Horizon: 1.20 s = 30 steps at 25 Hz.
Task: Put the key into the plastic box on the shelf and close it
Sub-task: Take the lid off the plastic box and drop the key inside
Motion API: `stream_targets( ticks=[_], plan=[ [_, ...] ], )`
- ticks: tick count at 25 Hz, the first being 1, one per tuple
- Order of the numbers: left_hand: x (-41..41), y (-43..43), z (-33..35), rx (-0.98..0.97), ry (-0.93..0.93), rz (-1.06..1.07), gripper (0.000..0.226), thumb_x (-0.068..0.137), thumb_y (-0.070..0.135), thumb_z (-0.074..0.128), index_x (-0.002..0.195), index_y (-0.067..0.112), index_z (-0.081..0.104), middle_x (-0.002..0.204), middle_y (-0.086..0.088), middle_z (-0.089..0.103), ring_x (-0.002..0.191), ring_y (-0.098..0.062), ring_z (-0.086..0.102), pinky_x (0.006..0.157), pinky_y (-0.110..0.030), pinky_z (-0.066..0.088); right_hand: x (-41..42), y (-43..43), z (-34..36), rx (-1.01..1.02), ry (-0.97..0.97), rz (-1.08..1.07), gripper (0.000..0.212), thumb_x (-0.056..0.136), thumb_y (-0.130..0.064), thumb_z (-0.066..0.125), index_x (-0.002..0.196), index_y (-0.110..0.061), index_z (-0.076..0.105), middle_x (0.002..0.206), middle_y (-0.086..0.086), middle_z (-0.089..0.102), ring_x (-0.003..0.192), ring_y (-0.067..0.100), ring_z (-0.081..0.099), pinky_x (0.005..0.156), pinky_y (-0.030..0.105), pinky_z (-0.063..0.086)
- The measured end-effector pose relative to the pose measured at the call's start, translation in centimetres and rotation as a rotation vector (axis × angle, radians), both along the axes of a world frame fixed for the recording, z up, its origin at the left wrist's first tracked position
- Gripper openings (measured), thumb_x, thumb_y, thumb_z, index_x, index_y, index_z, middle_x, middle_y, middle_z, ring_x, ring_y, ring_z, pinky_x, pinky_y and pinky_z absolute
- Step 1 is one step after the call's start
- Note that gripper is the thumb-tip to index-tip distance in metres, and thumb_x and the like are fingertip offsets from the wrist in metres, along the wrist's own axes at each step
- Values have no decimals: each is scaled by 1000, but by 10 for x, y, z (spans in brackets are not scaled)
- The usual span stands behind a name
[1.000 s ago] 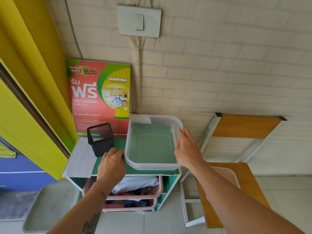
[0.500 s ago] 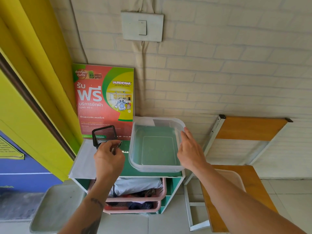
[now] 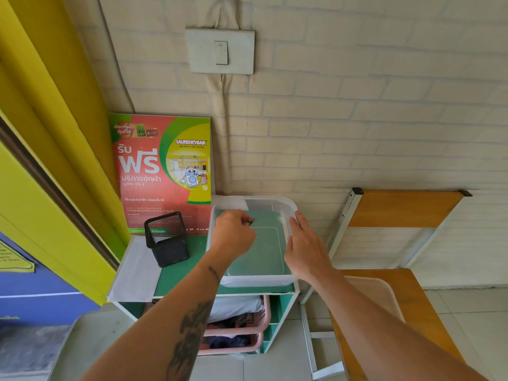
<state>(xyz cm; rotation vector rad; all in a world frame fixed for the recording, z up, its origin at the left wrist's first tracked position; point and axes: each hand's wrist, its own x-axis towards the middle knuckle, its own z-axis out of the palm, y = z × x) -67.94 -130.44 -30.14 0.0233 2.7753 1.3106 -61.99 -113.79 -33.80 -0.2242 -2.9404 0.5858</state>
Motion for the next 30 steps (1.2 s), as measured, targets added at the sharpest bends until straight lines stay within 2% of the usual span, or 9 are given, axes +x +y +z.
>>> stream_targets(
  ticks=[3,6,11,15,19,21,25,27,30],
  plan=[
    [-1,13,-11,-30,-119,-19,38,74,4,53,103,17,74,102,-6,69,79,-23,64,69,-29,55,0,0,0,-22,-3,-6,54,98,-15,47,149,-12,30,164,3,11,128,27,49,97,38,49],
    [0,18,-19,-43,-148,-29,40,74,4,50,103,17,74,98,-5,67,78,-25,65,73,-37,60,0,1,0,-26,-8,7,53,98,-17,48,148,-13,30,164,2,10,128,27,48,97,40,49],
    [4,19,-21,-107,-128,-98,38,77,5,54,107,20,70,101,2,66,84,-18,63,76,-30,55,0,2,-1,-34,-20,13,55,98,-19,46,150,-15,27,164,1,8,134,25,43,101,39,47],
    [6,17,-17,-90,-105,-97,38,78,4,53,107,22,70,101,4,67,83,-15,62,66,-20,48,-1,2,0,-22,-30,17,55,98,-21,46,150,-15,27,164,2,8,133,26,44,100,40,48],
    [9,10,-10,-59,-74,-76,36,84,7,48,107,22,71,104,3,69,88,-17,64,78,-27,52,0,2,5,-40,-46,24,55,99,-22,45,150,-14,26,164,1,7,134,27,43,102,41,46],
    [11,5,-5,-27,-63,-66,35,85,9,46,105,23,71,101,3,70,85,-17,65,79,-30,55,-1,2,9,-56,-63,37,55,100,-23,44,151,-15,25,165,1,6,137,28,40,105,42,43],
    [18,-7,12,86,-38,-68,32,86,10,46,99,26,71,92,5,72,70,-11,67,61,-22,53,7,8,21,-140,-36,49,53,100,-24,41,151,-16,28,164,1,14,144,25,28,112,43,34],
    [23,-10,21,149,-39,-79,31,85,10,48,96,29,71,90,7,73,71,-11,69,54,-16,48,16,15,28,-184,0,38,52,100,-24,41,150,-15,32,161,1,22,144,23,27,115,42,29],
    [36,2,32,207,-33,-97,30,85,9,50,91,30,71,86,8,73,72,-17,71,50,-18,46,35,35,36,-214,25,13,52,100,-27,41,150,-17,33,158,1,27,145,19,24,116,39,24]
  ],
)
